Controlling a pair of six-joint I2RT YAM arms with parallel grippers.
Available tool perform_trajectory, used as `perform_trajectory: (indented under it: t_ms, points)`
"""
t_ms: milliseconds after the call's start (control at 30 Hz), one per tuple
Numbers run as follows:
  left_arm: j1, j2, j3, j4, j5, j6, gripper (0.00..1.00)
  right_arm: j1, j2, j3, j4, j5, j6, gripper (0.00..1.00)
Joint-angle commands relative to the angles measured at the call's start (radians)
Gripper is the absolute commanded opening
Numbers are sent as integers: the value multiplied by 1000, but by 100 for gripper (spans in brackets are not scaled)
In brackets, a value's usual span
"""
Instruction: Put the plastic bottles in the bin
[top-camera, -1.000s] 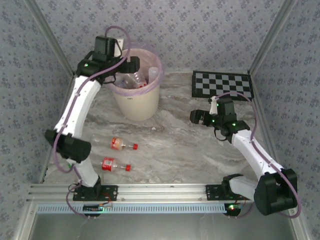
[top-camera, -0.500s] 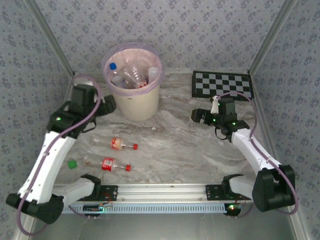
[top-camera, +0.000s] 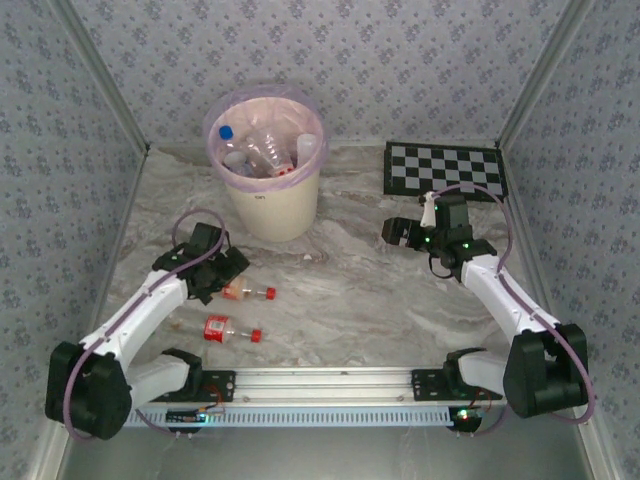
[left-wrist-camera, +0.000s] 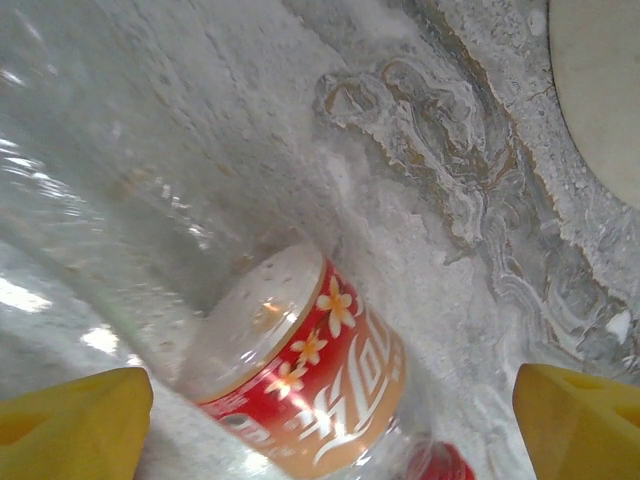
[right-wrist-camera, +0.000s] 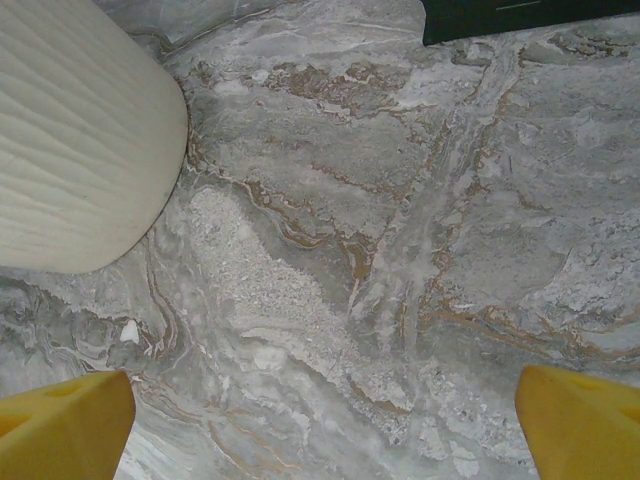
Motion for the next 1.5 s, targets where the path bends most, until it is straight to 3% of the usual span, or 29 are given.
perform_trajectory:
  t_ms: [0,300,633,800,933,1067,1233,1367,1467]
  points:
    - [-8,39,-17,98,41,-120,94,-6,9,30,-18,5,2,100]
    - [-54,129,-73,205,7,-183,91,-5,28,46,-23,-3,6,99]
    - [-55,52,-15,113,-127,-148,56,0,18,54,-49,1,6,99]
    - [-55,-42,101,-32,-308,-10,54,0,-18,88,-82,-23,3,99]
    - [-55,-147,252,-111,-487,222,51,0,-61,148,-89,-173,-20,100]
    - [-107,-217,340,64,-417,455,44,10,-54,268,-132,-287,-17,100]
    - [-299,-203,406,234,-337,684,35,17,-21,439,-159,-445,-38,98]
    - [-406,-141,431,334,-103,826,31,44,6,580,-101,-591,9,97]
    - [-430,-85,438,393,43,851,31,90,26,673,-77,-632,21,97]
